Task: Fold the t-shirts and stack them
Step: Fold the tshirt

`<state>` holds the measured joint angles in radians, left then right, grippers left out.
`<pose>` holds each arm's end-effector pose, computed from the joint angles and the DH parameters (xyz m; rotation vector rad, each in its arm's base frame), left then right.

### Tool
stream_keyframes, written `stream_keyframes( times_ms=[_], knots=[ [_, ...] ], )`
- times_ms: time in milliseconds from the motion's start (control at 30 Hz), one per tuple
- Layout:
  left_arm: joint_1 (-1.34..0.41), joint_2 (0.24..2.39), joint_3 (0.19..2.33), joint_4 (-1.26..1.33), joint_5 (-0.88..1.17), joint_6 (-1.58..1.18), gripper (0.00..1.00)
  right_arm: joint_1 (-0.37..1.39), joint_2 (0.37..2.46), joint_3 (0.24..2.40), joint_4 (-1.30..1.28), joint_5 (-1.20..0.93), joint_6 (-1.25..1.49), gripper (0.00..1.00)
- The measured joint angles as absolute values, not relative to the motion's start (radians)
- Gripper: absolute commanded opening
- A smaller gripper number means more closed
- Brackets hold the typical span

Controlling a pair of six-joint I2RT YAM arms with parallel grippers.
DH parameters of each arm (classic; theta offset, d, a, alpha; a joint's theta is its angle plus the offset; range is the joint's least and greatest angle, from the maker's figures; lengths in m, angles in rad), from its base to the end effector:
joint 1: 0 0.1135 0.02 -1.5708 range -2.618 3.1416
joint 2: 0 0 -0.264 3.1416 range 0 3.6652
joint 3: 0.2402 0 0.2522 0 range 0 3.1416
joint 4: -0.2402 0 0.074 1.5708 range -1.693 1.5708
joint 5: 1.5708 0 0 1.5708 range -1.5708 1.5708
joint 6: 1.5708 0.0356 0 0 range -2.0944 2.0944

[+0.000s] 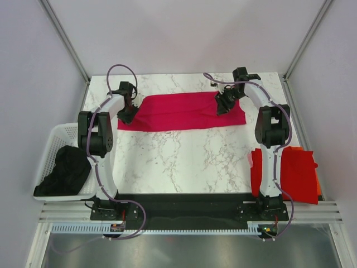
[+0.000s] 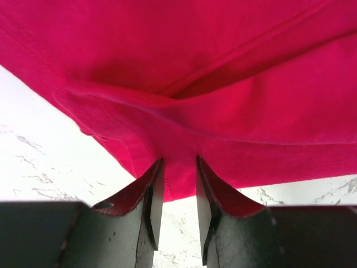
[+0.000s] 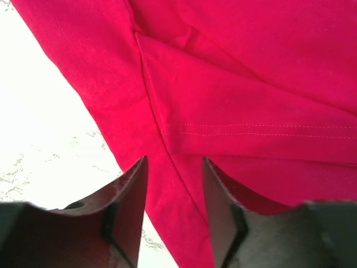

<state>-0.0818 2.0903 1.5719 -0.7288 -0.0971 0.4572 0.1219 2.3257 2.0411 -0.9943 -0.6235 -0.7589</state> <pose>0.4272 -0.0316 0.1697 0.7328 2.7372 0.2215 0.4764 0.0793 0.1960 -1.2177 2.2955 0.6749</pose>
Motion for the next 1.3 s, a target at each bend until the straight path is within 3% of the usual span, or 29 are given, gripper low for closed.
stream_keyframes(
  times_ms=[200,267,533,767,967,1300],
  knots=[
    [-0.083,2.090,1.548,-0.724,-0.105,0.457,0.35,0.133,2.352,2.047,-1.007,-0.617,-0.767,0.58],
    [-0.083,2.088,1.546,-0.722,-0.106,0.457,0.34,0.136,2.368,2.056,-1.008,-0.609,-0.767,0.68],
    [-0.083,2.086,1.543,-0.719,-0.107,0.457,0.34,0.142,2.418,2.103,-1.007,-0.578,-0.773,0.66],
    [-0.085,2.086,1.542,-0.719,-0.109,0.457,0.33,0.149,2.419,2.103,-0.971,-0.539,-0.760,0.33],
    [-0.085,2.086,1.542,-0.719,-0.109,0.457,0.33,0.161,2.419,2.103,-0.925,-0.522,-0.746,0.14],
    [-0.086,2.080,1.535,-0.716,-0.107,0.457,0.31,0.220,2.419,2.193,-0.798,-0.501,-0.730,0.11]
  ],
)
